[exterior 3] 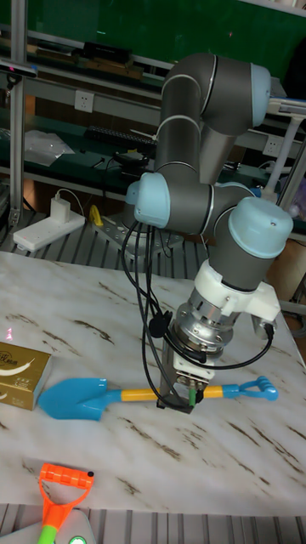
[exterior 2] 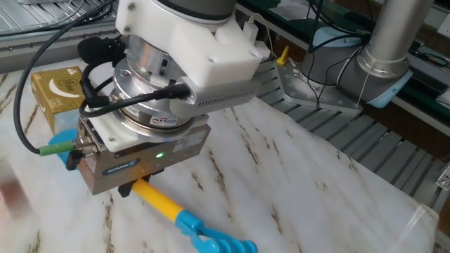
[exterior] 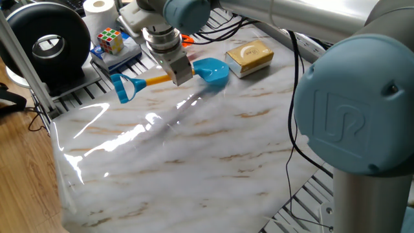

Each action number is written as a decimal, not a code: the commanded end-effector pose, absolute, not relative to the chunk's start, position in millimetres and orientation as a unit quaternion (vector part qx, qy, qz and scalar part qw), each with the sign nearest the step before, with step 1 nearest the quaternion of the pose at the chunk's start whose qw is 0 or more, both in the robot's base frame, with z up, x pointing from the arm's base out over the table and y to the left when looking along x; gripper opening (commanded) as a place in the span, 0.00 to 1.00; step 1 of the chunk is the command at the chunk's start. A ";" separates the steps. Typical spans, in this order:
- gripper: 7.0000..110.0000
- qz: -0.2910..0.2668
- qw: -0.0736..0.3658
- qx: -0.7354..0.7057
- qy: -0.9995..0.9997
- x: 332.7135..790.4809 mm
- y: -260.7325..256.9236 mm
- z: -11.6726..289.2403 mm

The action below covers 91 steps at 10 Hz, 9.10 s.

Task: Use a shovel to scoop up an object

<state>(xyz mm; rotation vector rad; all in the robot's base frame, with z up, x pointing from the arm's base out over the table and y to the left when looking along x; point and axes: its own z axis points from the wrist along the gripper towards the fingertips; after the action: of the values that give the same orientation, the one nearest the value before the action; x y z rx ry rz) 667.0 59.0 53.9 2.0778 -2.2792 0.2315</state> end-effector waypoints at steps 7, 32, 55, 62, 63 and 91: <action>0.00 0.053 0.014 0.674 -0.737 663.0 60.7 49.7; 0.00 0.120 0.125 0.662 -0.729 608.7 -108.7 27.6; 0.00 0.213 0.269 0.614 -0.711 613.6 -120.6 57.4; 0.00 0.184 0.285 0.640 -0.689 612.8 -71.7 95.6; 0.00 0.181 0.288 0.649 -0.680 611.0 -66.8 102.8; 0.00 0.182 0.328 0.653 -0.658 500.4 -125.1 83.7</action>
<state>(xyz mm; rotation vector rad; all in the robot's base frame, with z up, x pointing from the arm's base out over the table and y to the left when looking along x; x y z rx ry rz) 505.2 -123.1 86.5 1.7216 -1.7097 0.4972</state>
